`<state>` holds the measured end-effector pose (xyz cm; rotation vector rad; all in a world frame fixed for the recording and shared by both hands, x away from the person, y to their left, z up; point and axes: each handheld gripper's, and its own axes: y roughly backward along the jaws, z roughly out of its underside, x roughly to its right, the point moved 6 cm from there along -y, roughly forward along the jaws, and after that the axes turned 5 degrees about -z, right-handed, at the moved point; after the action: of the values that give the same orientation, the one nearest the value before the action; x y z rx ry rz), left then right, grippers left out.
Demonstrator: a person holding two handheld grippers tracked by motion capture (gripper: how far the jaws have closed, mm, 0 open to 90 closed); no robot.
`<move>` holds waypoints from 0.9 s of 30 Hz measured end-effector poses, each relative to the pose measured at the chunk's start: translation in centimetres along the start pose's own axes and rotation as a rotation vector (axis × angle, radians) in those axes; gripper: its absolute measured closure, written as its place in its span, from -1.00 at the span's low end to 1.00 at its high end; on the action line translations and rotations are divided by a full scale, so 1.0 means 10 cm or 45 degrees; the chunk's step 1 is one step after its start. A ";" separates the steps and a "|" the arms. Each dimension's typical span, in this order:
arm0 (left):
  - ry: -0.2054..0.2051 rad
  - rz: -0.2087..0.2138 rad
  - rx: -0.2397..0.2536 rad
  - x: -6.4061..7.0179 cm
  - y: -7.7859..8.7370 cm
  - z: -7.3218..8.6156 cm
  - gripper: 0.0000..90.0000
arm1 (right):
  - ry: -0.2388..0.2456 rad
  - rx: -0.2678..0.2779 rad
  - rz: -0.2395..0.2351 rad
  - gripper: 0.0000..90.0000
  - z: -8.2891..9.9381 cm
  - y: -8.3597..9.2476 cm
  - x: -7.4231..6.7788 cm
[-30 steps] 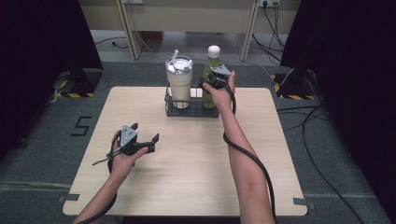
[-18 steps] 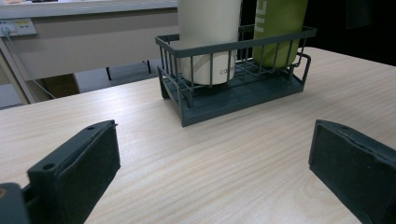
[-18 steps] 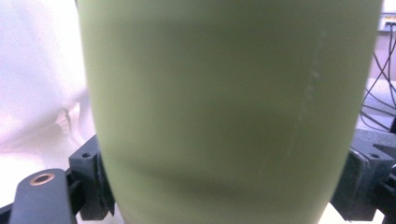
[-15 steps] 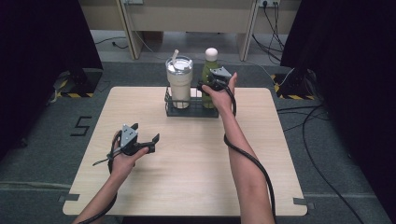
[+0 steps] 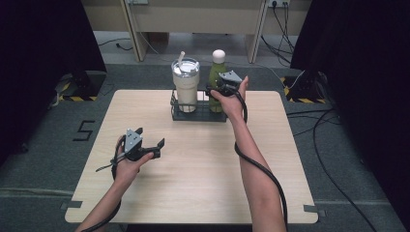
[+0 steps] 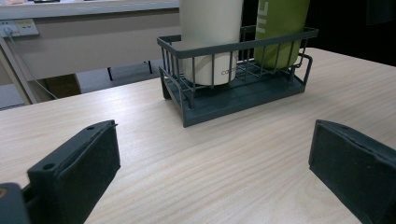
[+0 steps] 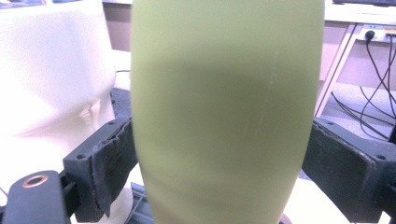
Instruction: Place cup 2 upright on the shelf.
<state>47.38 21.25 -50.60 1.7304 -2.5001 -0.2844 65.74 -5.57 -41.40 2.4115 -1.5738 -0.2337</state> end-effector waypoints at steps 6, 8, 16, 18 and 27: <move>0.000 -0.003 0.002 0.00 0.00 0.00 -0.98 | 0.006 0.007 -0.005 -0.72 0.01 0.08 0.00; -0.002 -0.003 0.001 0.00 0.00 0.00 -0.98 | 0.011 0.006 -0.006 -0.72 0.02 0.11 0.00; -0.003 -0.004 0.000 0.00 0.01 0.00 -0.98 | 0.022 0.006 -0.011 -0.71 0.05 0.18 -0.02; -0.003 -0.004 0.000 0.00 0.01 0.00 -0.98 | 0.023 0.008 -0.012 -0.70 0.05 0.20 -0.02; -0.006 -0.007 0.001 0.00 0.01 -0.01 -0.98 | 0.025 0.015 -0.016 -0.68 0.10 0.34 -0.03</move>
<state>47.33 21.29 -50.51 1.7388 -2.4997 -0.2883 62.42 -6.75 -41.41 2.4258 -1.5558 -0.2032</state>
